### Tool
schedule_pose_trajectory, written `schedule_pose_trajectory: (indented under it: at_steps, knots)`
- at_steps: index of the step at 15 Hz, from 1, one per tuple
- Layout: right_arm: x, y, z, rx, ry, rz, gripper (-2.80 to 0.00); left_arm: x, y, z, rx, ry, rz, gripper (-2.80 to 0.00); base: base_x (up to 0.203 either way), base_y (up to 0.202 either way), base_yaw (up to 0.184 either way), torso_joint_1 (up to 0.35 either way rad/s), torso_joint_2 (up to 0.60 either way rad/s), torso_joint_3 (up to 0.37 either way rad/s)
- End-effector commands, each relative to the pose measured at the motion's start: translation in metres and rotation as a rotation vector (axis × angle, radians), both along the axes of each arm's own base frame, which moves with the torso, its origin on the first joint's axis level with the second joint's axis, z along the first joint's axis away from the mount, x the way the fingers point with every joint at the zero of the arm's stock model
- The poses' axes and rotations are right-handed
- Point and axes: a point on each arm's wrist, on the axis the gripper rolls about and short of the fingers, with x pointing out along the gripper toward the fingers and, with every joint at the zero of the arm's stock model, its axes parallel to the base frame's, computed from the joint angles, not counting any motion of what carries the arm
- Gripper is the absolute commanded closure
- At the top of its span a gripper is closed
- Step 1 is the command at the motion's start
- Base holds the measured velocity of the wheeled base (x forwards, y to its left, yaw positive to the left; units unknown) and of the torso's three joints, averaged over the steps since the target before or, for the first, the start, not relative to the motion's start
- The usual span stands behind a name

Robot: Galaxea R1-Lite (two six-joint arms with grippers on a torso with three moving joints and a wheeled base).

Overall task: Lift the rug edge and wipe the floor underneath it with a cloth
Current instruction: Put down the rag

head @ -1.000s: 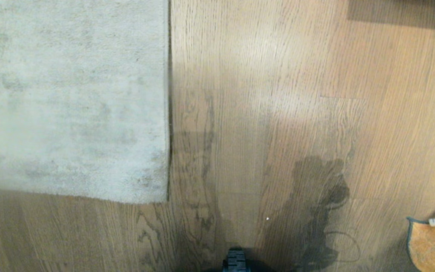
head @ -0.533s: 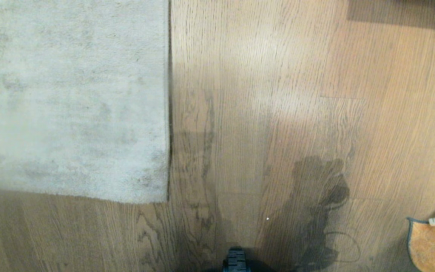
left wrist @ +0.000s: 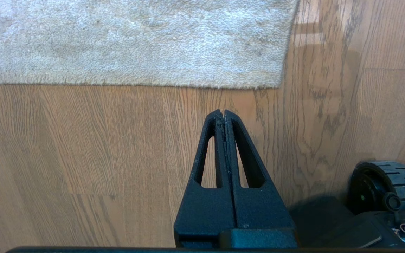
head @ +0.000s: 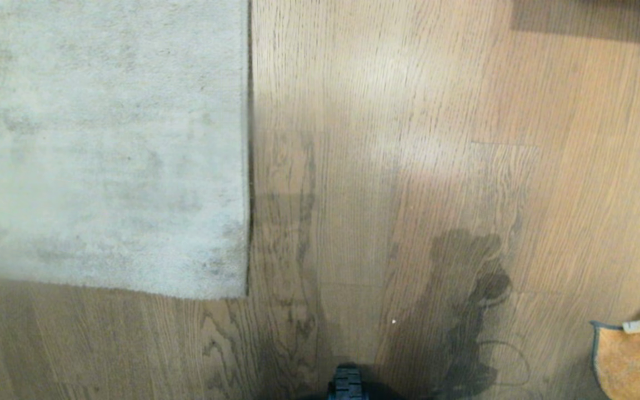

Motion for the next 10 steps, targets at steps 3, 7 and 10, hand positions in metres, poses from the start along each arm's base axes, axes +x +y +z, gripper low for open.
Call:
schedule_pose_trajectory:
  at_steps: [3, 7, 10]
  knots:
    - [0.010, 0.000, 0.022, 0.003, 0.076, 0.016, 0.00, 0.000, 0.000, 0.000, 0.001, -0.001, 0.000, 0.00, 0.000, 0.000, 0.000, 0.000, 0.00, 0.000]
    - [0.039, 0.001, 0.062, 0.006, 0.147, 0.039, 0.00, 0.000, 0.000, 0.000, 0.001, -0.001, 0.000, 0.00, 0.000, 0.000, 0.000, 0.000, 0.00, 0.000]
    - [0.075, 0.001, 0.082, 0.006, 0.150, 0.031, 0.00, 0.000, 0.000, 0.000, 0.001, -0.001, 0.000, 0.00, 0.000, 0.000, 0.000, 0.000, 0.00, 0.000]
